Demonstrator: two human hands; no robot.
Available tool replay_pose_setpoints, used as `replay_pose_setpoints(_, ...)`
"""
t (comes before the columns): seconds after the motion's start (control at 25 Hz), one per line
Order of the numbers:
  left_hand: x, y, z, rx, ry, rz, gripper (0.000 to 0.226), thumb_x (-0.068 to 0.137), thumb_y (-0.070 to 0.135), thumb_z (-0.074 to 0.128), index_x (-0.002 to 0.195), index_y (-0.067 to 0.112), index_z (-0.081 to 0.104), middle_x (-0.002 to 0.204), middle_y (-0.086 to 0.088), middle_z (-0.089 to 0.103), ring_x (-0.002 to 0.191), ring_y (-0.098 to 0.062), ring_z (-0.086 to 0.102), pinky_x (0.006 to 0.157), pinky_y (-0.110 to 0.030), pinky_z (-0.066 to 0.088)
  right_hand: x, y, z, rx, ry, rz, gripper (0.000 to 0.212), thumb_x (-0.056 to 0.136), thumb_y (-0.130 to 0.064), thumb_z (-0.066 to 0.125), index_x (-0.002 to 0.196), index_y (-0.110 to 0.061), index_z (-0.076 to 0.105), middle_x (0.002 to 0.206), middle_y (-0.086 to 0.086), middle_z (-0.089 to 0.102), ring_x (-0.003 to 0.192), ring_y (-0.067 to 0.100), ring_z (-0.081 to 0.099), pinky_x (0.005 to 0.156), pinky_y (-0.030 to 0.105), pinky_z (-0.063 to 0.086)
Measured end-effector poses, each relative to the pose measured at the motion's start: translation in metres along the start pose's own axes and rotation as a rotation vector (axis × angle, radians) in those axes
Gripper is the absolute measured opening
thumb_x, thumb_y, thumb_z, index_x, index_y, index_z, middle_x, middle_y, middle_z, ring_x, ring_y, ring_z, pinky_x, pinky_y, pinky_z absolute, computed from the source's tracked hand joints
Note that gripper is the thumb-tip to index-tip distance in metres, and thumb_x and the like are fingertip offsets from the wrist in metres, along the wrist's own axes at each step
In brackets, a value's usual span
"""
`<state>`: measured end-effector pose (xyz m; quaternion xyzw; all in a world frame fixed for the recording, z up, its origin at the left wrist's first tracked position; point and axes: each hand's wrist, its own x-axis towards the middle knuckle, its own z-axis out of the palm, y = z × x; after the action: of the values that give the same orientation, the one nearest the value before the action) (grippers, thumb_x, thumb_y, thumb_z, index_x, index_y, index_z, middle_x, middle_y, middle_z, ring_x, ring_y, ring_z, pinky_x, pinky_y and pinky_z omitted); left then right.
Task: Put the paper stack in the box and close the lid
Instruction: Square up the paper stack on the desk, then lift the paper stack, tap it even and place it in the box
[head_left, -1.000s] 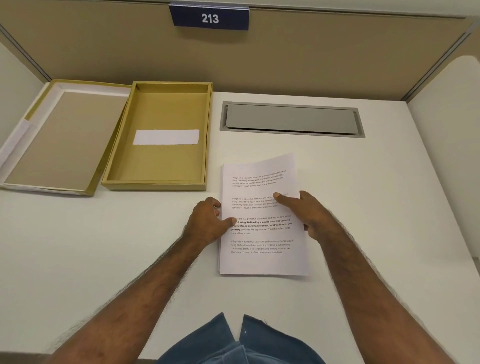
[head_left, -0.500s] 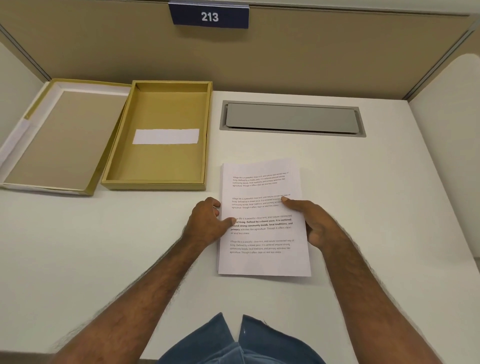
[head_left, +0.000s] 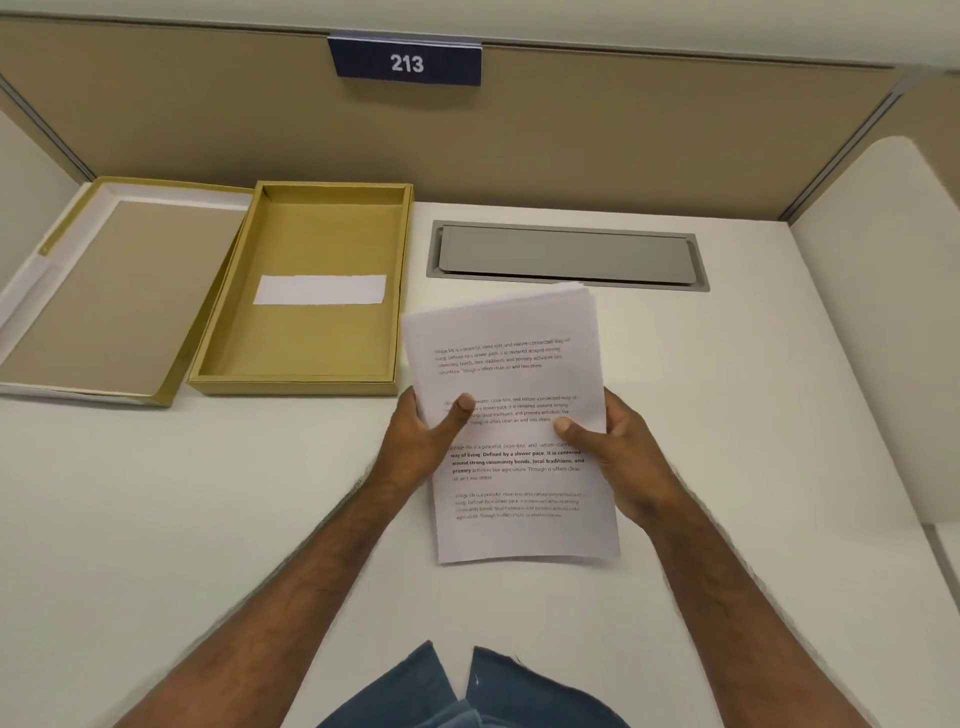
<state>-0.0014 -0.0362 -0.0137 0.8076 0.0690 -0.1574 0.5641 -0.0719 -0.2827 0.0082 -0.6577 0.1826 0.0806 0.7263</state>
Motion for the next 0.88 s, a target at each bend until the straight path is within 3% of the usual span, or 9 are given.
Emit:
replay_pose_setpoints(0.08,-0.004,0.027,-0.002,-0.175,0.002,0.086,0.047,0.087,0.059,0.072,0.122,0.029,0.065,0.115,0.011,0.077,0.114,-0.016,0.075,0.080,-0.020,0.062,-0.013,-0.016,-0.003,0.001,0.001,-0.099,0.043,0.095,-0.013,0.077,0.137,-0.017,0.067,0.128,0.006,0.082,0.117,0.034,0.079,0.094,0.047,0.066)
replay_pose_setpoints(0.2,-0.015,0.070,-0.008,-0.271,0.066,0.323,0.056,0.084,0.054,0.076,0.127,0.022,0.059,0.122,0.002,0.075,0.109,-0.014,0.075,0.087,-0.034,0.064,-0.025,-0.036,-0.006,0.031,0.044,-0.271,0.039,0.096,-0.013,0.079,0.130,-0.029,0.069,0.125,0.000,0.081,0.115,0.027,0.078,0.089,0.037,0.066)
replay_pose_setpoints(0.36,-0.023,0.095,-0.008,-0.303,0.045,0.518,0.062,0.087,0.045,0.070,0.135,0.012,0.049,0.121,0.000,0.068,0.111,-0.017,0.073,0.085,-0.033,0.064,-0.030,-0.035,-0.011,0.053,0.098,-0.416,0.045,0.096,-0.006,0.071,0.129,-0.036,0.069,0.126,-0.004,0.079,0.119,0.022,0.075,0.098,0.035,0.063)
replay_pose_setpoints(0.44,-0.023,0.079,-0.006,-0.267,0.037,0.513,0.064,0.087,0.058,0.071,0.137,0.024,0.049,0.124,0.006,0.065,0.116,-0.010,0.068,0.093,-0.034,0.061,-0.029,-0.020,-0.013,-0.033,0.127,-0.404,0.043,0.095,-0.008,0.072,0.136,-0.022,0.066,0.123,-0.007,0.080,0.118,0.016,0.075,0.105,0.041,0.062)
replay_pose_setpoints(0.52,-0.024,0.055,-0.001,-0.210,0.019,0.453,0.061,0.086,0.058,0.072,0.137,0.042,0.044,0.130,0.020,0.062,0.122,0.000,0.062,0.104,-0.031,0.055,-0.030,-0.004,-0.012,-0.083,0.137,-0.393,0.047,0.096,-0.012,0.072,0.143,-0.015,0.064,0.129,-0.003,0.078,0.125,0.016,0.072,0.116,0.046,0.055)
replay_pose_setpoints(0.6,-0.026,0.039,0.002,-0.197,-0.007,0.413,0.069,0.083,0.052,0.077,0.140,0.049,0.038,0.133,0.030,0.060,0.126,0.006,0.058,0.106,-0.021,0.051,-0.033,0.005,-0.008,-0.090,0.146,-0.388,0.046,0.098,-0.013,0.070,0.140,-0.032,0.068,0.133,-0.007,0.077,0.133,0.016,0.068,0.119,0.038,0.051)
replay_pose_setpoints(0.72,-0.022,0.034,0.003,-0.172,-0.023,0.399,0.076,0.082,0.034,0.085,0.144,0.039,0.039,0.135,0.018,0.061,0.124,0.007,0.059,0.100,-0.012,0.050,-0.032,0.009,-0.001,-0.109,0.175,-0.369,0.043,0.102,-0.017,0.071,0.135,-0.046,0.069,0.133,-0.015,0.077,0.134,0.012,0.067,0.118,0.036,0.051)
replay_pose_setpoints(0.8,-0.017,0.039,0.002,-0.159,-0.021,0.433,0.067,0.087,0.026,0.082,0.142,0.031,0.044,0.130,0.004,0.063,0.121,-0.007,0.063,0.097,-0.025,0.058,-0.028,0.009,0.001,-0.156,0.199,-0.377,0.040,0.104,-0.024,0.069,0.144,-0.033,0.065,0.135,-0.010,0.076,0.134,0.010,0.067,0.117,0.038,0.053)
replay_pose_setpoints(0.88,-0.014,0.047,0.002,-0.167,-0.017,0.473,0.059,0.090,0.019,0.079,0.136,0.038,0.047,0.127,-0.002,0.063,0.117,-0.014,0.064,0.094,-0.033,0.062,-0.022,0.004,0.001,-0.188,0.228,-0.385,0.046,0.104,-0.029,0.066,0.148,-0.018,0.061,0.138,0.000,0.073,0.134,0.016,0.066,0.113,0.039,0.056)
